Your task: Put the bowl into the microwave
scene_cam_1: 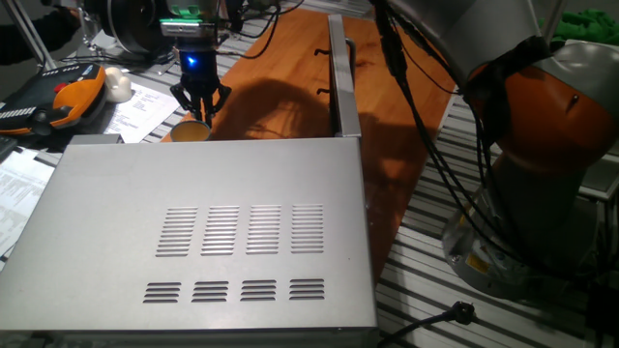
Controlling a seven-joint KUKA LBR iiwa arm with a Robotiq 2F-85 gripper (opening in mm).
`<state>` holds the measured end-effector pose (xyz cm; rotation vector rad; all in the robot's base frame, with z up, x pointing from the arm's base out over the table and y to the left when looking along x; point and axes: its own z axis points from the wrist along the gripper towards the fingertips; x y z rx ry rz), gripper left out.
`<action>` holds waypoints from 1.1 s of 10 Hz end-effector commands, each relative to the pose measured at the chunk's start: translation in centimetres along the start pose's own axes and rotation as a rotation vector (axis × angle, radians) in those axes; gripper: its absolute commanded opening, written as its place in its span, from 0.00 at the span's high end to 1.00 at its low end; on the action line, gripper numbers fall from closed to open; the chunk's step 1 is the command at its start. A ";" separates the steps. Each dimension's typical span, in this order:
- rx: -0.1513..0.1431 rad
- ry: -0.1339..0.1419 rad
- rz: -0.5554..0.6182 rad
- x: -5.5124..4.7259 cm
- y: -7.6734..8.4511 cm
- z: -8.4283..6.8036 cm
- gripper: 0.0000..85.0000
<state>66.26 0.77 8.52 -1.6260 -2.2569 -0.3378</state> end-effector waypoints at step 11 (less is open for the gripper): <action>0.101 0.011 -0.118 6.2 -2.7 -2.8 1.00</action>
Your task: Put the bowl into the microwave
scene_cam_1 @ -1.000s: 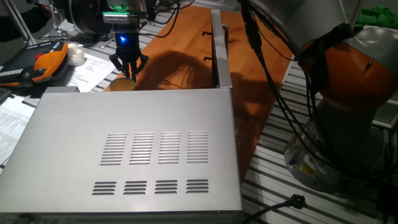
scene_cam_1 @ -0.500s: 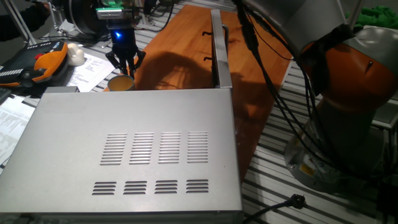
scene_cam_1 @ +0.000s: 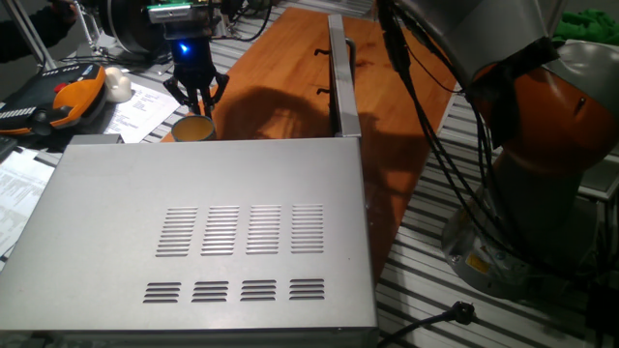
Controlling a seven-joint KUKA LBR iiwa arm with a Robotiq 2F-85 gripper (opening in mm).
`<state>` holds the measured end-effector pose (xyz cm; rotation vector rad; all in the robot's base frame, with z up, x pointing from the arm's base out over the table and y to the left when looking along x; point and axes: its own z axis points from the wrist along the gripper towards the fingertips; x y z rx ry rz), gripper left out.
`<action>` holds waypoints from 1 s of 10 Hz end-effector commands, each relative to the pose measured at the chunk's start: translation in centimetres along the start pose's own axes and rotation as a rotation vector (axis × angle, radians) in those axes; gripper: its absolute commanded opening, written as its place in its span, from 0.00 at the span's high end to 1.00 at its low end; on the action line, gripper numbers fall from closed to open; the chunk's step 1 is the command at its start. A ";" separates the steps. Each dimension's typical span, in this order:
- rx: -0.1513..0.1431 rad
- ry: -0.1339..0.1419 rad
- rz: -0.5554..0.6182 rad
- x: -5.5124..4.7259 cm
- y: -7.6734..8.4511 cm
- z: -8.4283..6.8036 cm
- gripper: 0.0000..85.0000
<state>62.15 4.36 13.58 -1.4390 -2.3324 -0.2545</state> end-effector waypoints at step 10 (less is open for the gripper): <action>0.042 -0.030 -0.066 5.1 0.2 -0.6 1.00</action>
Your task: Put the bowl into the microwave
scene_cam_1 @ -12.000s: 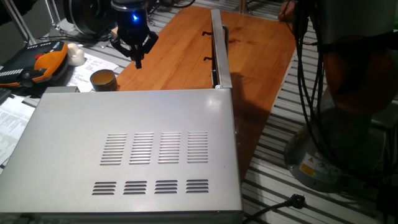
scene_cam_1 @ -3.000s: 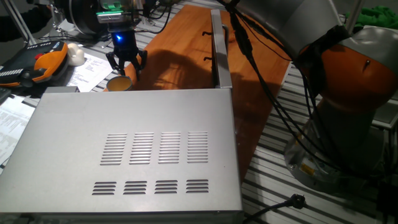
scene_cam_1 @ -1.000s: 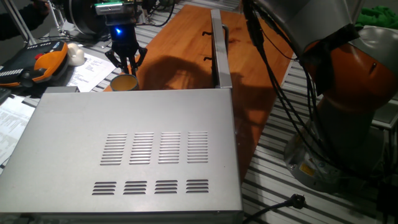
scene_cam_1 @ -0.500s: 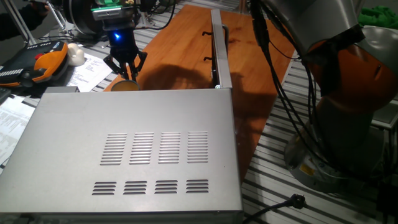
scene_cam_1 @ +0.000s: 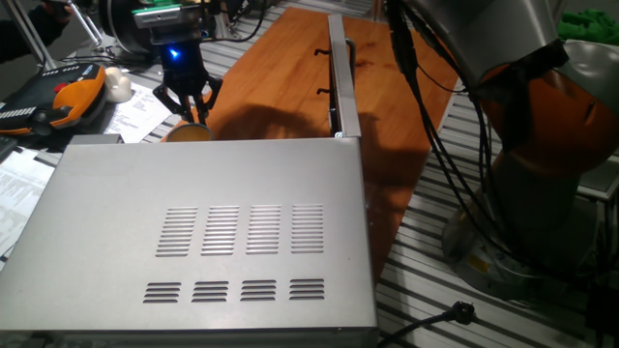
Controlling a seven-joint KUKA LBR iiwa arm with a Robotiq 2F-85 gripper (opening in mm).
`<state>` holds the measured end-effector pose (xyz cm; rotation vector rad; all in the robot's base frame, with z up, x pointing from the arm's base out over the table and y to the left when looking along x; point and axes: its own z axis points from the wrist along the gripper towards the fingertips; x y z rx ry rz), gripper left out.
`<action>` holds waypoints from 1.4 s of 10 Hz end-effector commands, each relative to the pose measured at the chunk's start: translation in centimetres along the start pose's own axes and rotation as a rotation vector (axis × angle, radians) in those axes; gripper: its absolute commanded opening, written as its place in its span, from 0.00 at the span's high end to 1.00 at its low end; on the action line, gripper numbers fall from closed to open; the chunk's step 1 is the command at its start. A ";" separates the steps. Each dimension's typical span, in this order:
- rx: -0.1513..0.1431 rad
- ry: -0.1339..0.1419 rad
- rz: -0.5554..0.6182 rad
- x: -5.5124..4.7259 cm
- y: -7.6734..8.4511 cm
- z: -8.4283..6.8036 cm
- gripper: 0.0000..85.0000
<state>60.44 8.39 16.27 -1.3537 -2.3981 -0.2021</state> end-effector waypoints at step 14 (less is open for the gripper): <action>0.038 -0.066 -0.076 0.8 -0.8 0.5 1.00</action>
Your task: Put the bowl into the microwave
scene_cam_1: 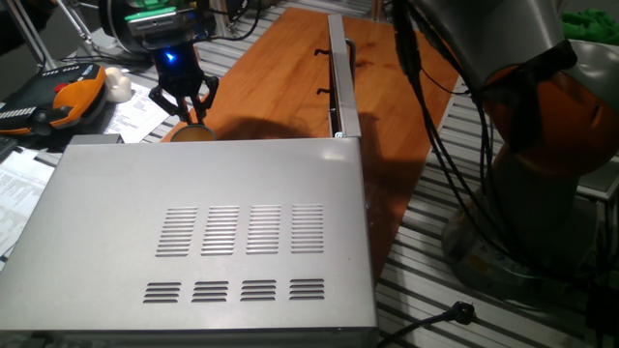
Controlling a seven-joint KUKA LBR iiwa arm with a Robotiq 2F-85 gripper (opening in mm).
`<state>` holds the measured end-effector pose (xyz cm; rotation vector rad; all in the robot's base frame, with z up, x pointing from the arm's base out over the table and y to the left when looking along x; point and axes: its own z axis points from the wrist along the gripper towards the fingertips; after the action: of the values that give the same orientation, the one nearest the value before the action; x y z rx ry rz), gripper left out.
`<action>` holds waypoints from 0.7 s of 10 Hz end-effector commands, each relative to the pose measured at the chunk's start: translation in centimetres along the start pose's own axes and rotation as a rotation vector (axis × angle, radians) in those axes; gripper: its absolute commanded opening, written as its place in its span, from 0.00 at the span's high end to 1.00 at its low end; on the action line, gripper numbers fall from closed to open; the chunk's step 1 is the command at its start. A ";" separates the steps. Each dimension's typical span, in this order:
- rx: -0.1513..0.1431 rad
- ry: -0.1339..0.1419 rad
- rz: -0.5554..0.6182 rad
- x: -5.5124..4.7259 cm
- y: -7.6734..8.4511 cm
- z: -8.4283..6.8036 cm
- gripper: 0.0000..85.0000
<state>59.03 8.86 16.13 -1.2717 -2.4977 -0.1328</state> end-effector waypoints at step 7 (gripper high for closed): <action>-0.001 0.014 0.037 6.8 -3.1 1.7 1.00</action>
<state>52.23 12.83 17.08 -1.3156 -2.4580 -0.1319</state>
